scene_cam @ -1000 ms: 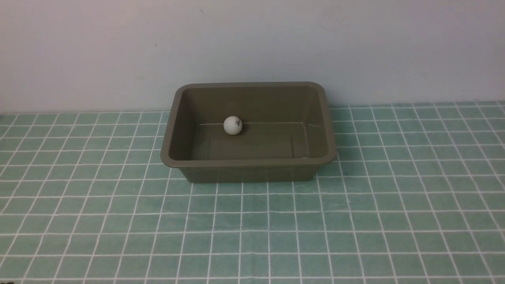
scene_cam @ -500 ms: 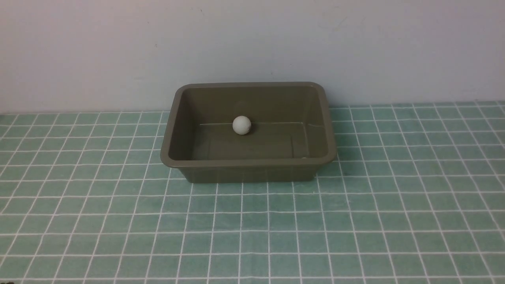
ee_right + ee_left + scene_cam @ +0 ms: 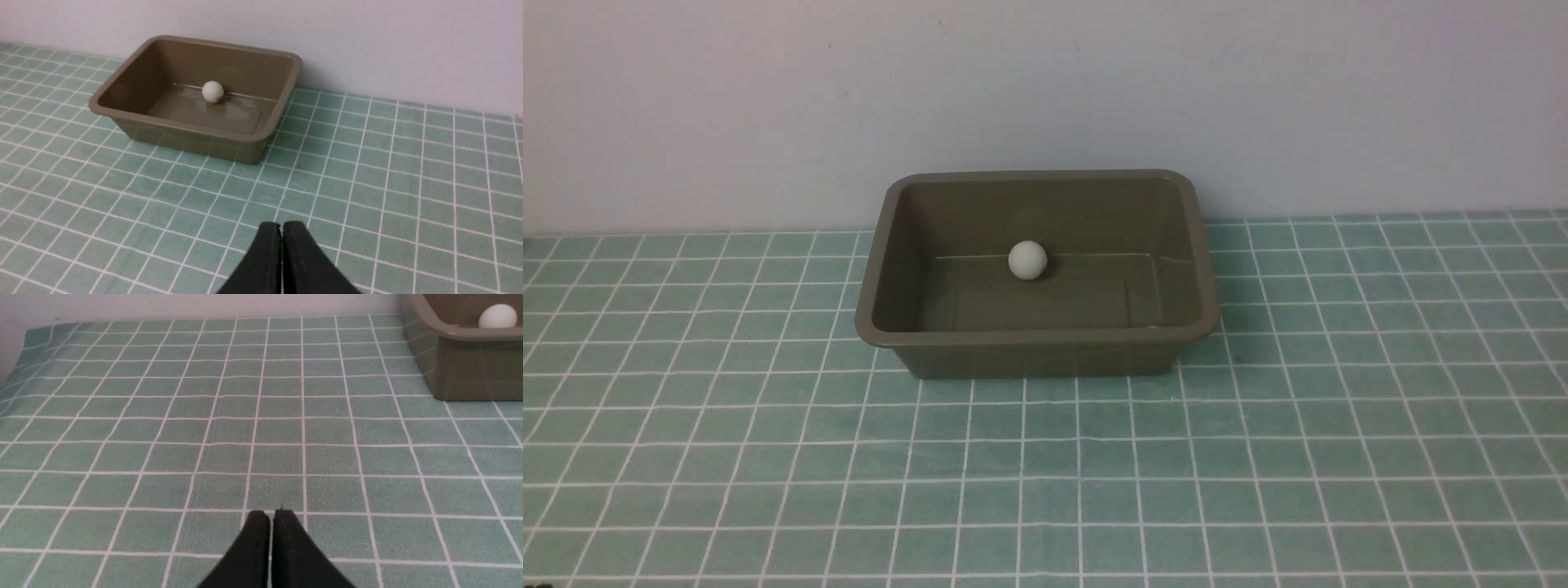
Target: Put the table tennis balls in the box on the green coffee tablecloth.
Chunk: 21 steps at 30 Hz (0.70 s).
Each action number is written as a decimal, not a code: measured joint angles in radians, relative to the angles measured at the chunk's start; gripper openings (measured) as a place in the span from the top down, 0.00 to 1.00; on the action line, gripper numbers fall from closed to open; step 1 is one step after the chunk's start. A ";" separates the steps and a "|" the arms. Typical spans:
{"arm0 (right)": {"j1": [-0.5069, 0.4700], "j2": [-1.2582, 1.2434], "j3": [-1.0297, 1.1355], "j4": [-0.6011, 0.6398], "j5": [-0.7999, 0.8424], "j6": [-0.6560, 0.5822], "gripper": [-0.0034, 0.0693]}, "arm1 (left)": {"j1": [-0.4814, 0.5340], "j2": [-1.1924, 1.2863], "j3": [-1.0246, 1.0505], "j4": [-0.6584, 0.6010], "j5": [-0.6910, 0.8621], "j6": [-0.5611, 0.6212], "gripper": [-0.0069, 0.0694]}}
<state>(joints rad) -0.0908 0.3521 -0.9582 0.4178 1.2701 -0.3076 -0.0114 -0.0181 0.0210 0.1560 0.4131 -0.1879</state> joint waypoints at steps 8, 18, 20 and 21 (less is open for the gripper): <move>0.000 -0.047 0.000 0.096 0.014 0.000 0.97 | 0.000 0.000 0.000 0.000 0.000 0.000 0.91; 0.000 -0.047 0.000 0.205 0.014 0.001 0.97 | 0.000 0.000 0.000 0.000 0.000 0.000 0.91; 0.000 -0.047 0.000 0.204 0.014 0.000 0.97 | 0.000 0.000 0.000 0.000 0.000 0.000 0.91; 0.000 -0.047 0.000 0.197 0.014 0.000 0.97 | 0.000 0.000 0.000 0.000 0.000 0.000 0.91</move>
<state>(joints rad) -0.0908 0.3046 -0.9582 0.6144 1.2844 -0.3076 -0.0114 -0.0181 0.0210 0.1560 0.4131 -0.1879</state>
